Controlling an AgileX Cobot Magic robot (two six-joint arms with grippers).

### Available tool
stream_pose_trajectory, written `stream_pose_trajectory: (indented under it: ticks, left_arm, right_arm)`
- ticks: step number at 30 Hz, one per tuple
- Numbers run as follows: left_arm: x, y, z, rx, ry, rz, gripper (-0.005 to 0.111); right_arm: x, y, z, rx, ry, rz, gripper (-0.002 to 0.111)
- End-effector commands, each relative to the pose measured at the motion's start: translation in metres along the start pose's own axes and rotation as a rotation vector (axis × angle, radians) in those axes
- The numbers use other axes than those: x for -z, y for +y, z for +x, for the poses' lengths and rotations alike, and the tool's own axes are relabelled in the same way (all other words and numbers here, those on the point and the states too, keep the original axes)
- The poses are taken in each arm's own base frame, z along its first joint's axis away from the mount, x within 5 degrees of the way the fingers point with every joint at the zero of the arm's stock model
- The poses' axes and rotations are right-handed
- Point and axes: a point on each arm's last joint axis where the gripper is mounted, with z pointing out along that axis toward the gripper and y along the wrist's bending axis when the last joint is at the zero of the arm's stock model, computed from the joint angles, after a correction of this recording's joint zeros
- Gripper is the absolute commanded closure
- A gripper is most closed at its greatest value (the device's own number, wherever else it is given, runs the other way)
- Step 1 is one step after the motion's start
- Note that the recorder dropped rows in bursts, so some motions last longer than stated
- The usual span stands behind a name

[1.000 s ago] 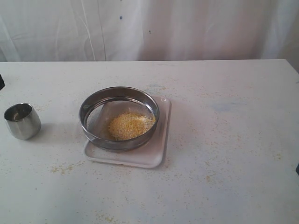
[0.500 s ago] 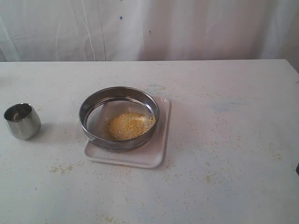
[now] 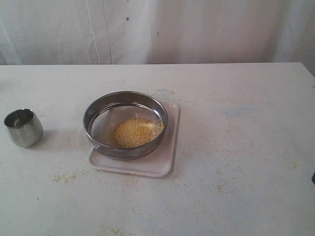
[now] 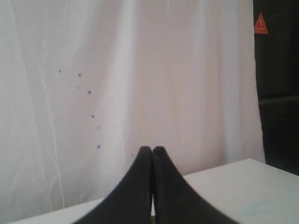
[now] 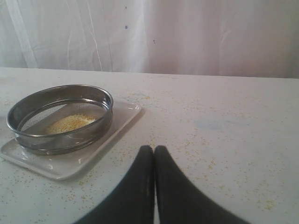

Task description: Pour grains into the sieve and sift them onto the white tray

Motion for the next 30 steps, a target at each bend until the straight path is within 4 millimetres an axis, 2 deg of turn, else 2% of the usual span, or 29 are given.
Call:
stream_pose_trajectory:
  ticks: [1,5,11,17,20,30]
  left_arm:
    - [0.005,0.006,0.011,-0.068,-0.051,-0.073,0.107]
    - [0.011,0.017,0.036,-0.020,0.093,-0.194,0.107]
    - [0.023,0.026,0.048,-0.053,0.228,-0.315,0.107]
    - [0.036,0.022,0.063,-0.029,0.379,-0.311,0.107]
    - [0.040,0.021,0.072,-0.025,0.382,-0.308,0.107]
    - [0.041,0.021,0.076,-0.021,0.423,-0.304,0.107]
  right_arm:
    - [0.000,0.000,0.001,-0.004,-0.010,0.005,0.108]
    - [0.000,0.000,0.001,-0.004,-0.010,0.005,0.108]
    - [0.000,0.000,0.001,-0.004,-0.010,0.005,0.108]
    - [0.000,0.000,0.001,-0.004,-0.010,0.005,0.108]
    - [0.000,0.000,0.001,-0.004,-0.010,0.005,0.108]
    - [0.000,0.000,0.001,-0.004,-0.010,0.005,0.108]
